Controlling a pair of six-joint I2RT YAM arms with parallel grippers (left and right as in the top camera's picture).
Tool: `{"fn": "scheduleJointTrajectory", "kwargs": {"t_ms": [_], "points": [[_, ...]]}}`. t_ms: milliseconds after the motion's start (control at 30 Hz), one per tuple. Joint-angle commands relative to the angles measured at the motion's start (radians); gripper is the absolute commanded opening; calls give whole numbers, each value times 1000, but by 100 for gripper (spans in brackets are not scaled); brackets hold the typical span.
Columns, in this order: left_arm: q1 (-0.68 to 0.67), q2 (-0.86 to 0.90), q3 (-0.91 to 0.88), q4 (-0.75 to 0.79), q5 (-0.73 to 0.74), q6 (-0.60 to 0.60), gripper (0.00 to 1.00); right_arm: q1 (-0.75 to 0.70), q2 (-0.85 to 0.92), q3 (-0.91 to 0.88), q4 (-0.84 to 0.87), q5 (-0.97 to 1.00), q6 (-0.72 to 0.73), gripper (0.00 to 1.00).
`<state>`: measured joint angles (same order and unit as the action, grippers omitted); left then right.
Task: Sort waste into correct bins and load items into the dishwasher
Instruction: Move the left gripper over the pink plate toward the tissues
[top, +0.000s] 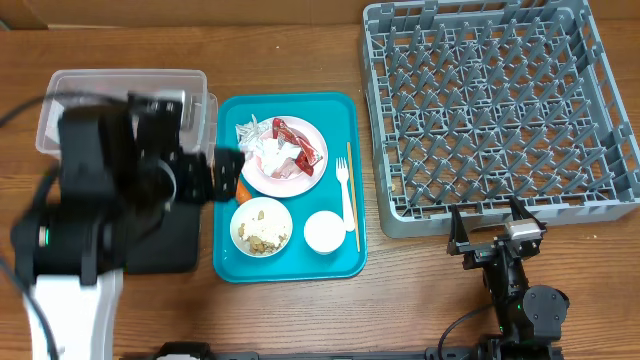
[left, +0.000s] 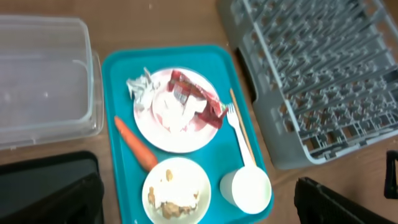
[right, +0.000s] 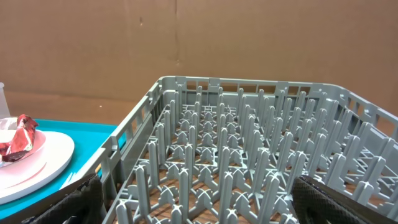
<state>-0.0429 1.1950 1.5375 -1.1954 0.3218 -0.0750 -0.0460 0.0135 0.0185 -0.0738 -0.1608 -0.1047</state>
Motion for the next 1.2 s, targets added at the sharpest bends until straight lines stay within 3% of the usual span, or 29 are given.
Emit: {"fn": "scheduleJointTrajectory", "kwargs": {"t_ms": [0,300,500,600,833,933,1067,1133,1167], "points": [[-36,116,100,-60,11,1,100,-6,-11,-11,5,-5,7,100],[-122,344,108,-117,20,0,100,-6,-11,-11,5,-5,7,100],[-150,459,108,-132,16,-11,73,-6,-11,-11,5,-5,7,100],[-172,498,108,-127,-47,-53,67,-6,-11,-11,5,-5,7,100],[-307,525,108,-79,-341,-188,67,-6,-11,-11,5,-5,7,100],[-365,526,108,-27,-370,-187,71,-6,-11,-11,5,-5,7,100],[-403,526,108,-10,-404,-187,83,-6,-11,-11,5,-5,7,100],[-404,529,107,-11,-403,-187,83,-6,-11,-11,5,-5,7,100],[-404,531,107,-12,-402,-187,78,-6,-11,-11,5,-5,7,100]]}}
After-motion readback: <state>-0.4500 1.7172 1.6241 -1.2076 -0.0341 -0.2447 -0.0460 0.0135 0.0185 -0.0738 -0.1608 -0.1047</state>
